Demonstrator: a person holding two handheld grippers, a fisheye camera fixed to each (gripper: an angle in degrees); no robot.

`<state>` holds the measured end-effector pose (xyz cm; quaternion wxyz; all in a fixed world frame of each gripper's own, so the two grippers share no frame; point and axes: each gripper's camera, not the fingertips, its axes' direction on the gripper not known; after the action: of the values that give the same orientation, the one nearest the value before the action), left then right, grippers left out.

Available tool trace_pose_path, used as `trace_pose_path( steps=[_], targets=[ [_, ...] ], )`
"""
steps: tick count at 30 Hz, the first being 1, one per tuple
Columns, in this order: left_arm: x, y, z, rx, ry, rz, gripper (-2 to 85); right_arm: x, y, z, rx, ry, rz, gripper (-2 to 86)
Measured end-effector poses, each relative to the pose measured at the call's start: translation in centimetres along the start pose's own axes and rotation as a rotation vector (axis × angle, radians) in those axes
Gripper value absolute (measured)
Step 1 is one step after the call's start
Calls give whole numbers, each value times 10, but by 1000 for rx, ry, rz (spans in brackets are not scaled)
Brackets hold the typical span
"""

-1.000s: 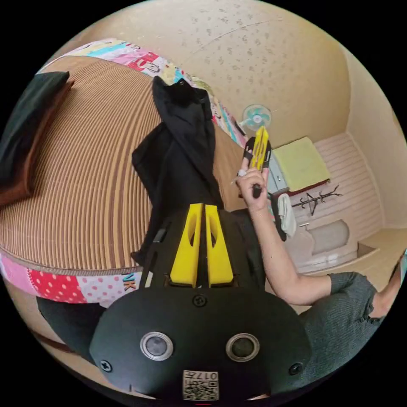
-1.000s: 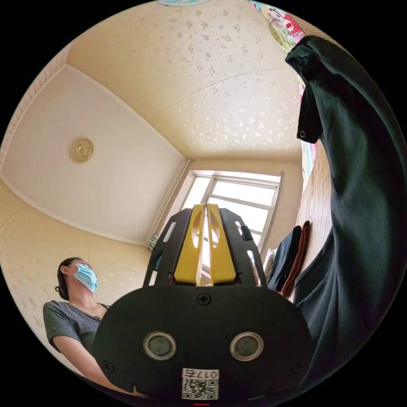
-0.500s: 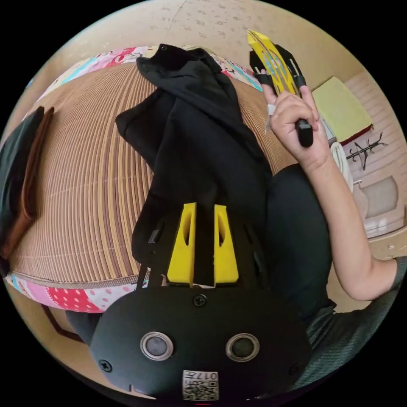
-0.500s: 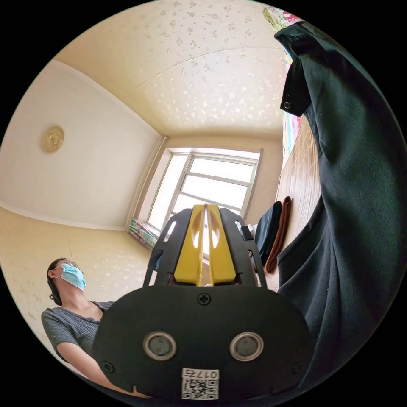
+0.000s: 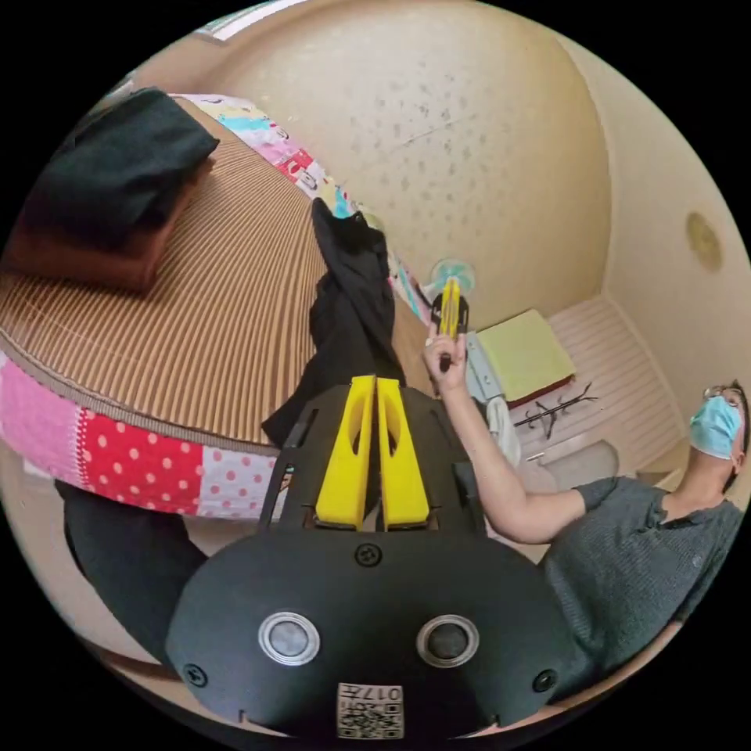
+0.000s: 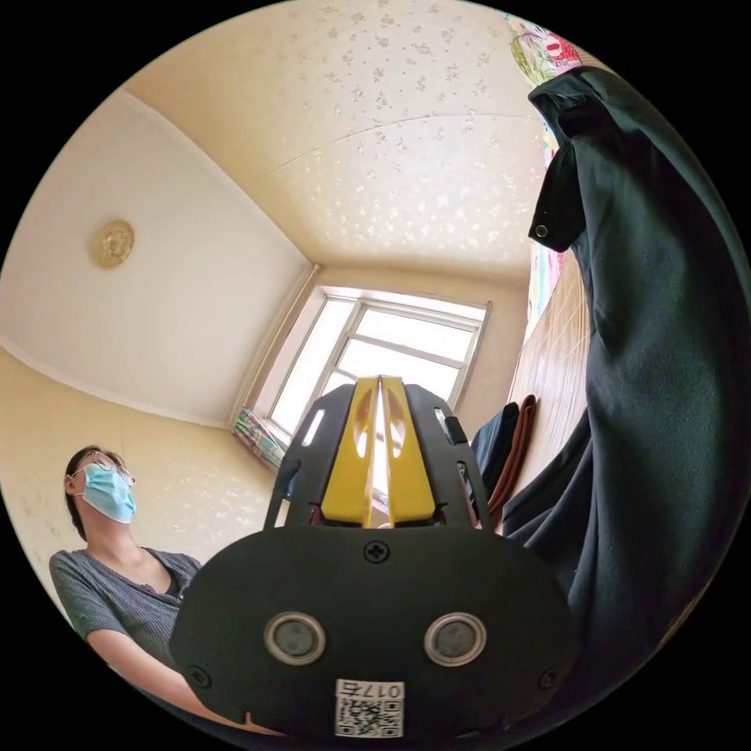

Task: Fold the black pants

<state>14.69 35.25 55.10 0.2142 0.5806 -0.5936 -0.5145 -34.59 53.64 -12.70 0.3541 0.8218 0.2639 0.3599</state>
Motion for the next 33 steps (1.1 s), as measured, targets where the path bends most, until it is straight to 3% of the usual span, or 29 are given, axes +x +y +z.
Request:
trace_pose_path(
  steps=[3,5,10,13,16,21,25,29,31,33],
  targets=[
    [42,2,44,-185,-305,117,82,-7,4,-6,36,-14,-22,8],
    [65,3,77,-238,-382,174,115,-7,7,-13,83,-32,-21,8],
    [112,-8,159,-316,-329,279,127,-2,16,-36,211,-121,8,7],
    [132,1,217,-518,-407,317,158,2,18,-44,243,-157,24,7],
    [159,23,222,-512,-504,373,149,6,22,-54,297,-214,39,8],
    [181,56,179,-473,-365,338,130,16,30,-56,345,-266,51,8],
    [196,95,199,-699,-599,503,159,20,34,-31,263,-224,42,7],
    [223,122,206,-579,-787,666,112,28,42,-11,215,-196,48,6],
    [233,108,201,-617,-714,652,58,32,49,-5,217,-183,38,7],
    [234,59,143,-437,-344,509,9,28,52,-3,217,-155,-9,7]
  ],
)
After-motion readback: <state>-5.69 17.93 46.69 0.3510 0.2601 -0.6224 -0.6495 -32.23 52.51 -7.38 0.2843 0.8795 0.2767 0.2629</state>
